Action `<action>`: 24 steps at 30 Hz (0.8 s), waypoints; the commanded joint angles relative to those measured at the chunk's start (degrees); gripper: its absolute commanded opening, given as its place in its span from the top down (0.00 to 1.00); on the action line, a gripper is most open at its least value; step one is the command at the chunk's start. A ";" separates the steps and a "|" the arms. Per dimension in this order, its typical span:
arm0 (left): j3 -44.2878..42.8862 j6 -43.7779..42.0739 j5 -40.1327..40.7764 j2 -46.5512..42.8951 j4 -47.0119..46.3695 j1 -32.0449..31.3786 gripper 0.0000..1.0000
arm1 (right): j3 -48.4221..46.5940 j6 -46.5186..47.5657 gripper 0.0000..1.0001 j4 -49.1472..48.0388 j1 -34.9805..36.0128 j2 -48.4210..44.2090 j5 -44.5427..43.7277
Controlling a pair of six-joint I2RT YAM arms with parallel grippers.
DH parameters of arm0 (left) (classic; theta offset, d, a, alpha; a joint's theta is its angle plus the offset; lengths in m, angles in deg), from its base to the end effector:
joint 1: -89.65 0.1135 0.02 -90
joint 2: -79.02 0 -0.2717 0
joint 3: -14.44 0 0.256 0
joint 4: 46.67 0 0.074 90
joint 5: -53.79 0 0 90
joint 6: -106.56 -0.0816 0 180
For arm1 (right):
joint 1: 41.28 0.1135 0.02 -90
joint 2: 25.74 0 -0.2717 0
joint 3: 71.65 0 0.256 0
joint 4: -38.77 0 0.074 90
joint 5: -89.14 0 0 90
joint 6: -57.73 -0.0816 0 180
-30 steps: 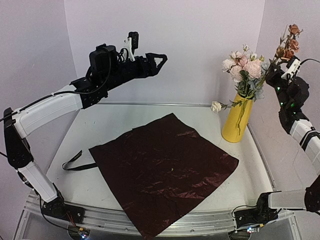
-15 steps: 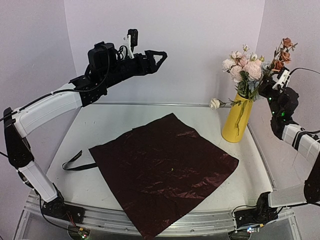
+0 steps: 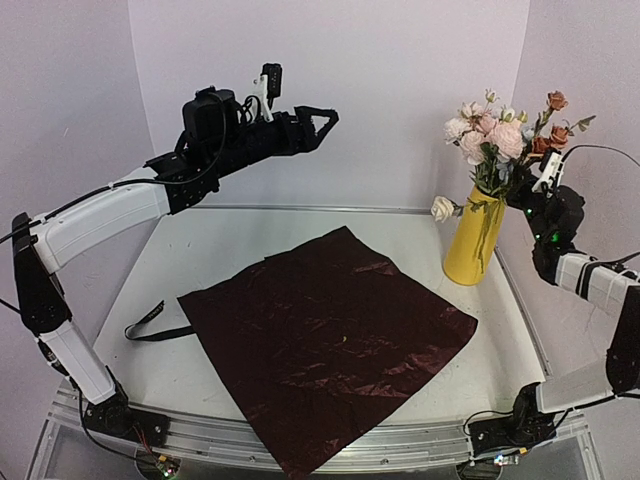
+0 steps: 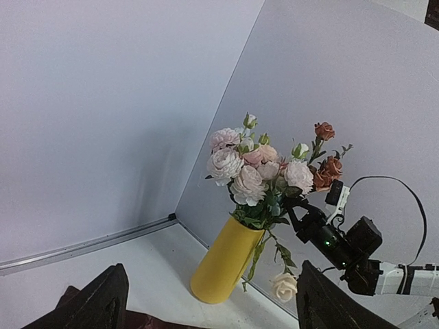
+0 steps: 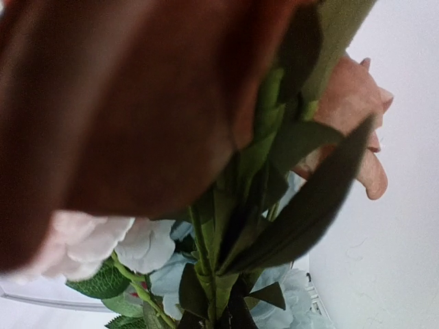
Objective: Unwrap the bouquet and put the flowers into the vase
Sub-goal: Insert the fake flower into the vase.
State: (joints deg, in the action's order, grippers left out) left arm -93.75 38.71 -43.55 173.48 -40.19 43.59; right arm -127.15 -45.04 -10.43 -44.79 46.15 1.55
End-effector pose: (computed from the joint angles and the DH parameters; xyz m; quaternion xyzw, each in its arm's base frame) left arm 0.3002 -0.3266 0.4647 0.1836 0.6354 -0.4549 0.5963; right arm 0.3115 -0.0157 0.3838 0.0495 0.4763 0.0809 0.8742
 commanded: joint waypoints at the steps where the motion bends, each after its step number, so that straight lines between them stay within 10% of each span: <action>1: -2.17 -0.10 -0.58 -0.16 -1.76 0.31 0.14 | 0.29 1.47 1.00 1.13 -0.27 2.40 2.56; 8: -1.88 -0.18 -0.31 -0.33 -1.73 0.36 0.14 | 1.03 0.35 0.97 2.99 -0.27 3.36 5.04; 24: -1.75 0.57 -1.53 0.36 -1.93 0.35 0.14 | -1.76 0.57 0.49 13.31 -0.27 -10.16 0.99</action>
State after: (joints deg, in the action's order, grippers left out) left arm -93.75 39.07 -43.96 173.62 -40.20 43.59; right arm -126.69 -44.60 1.94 -44.90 37.91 4.19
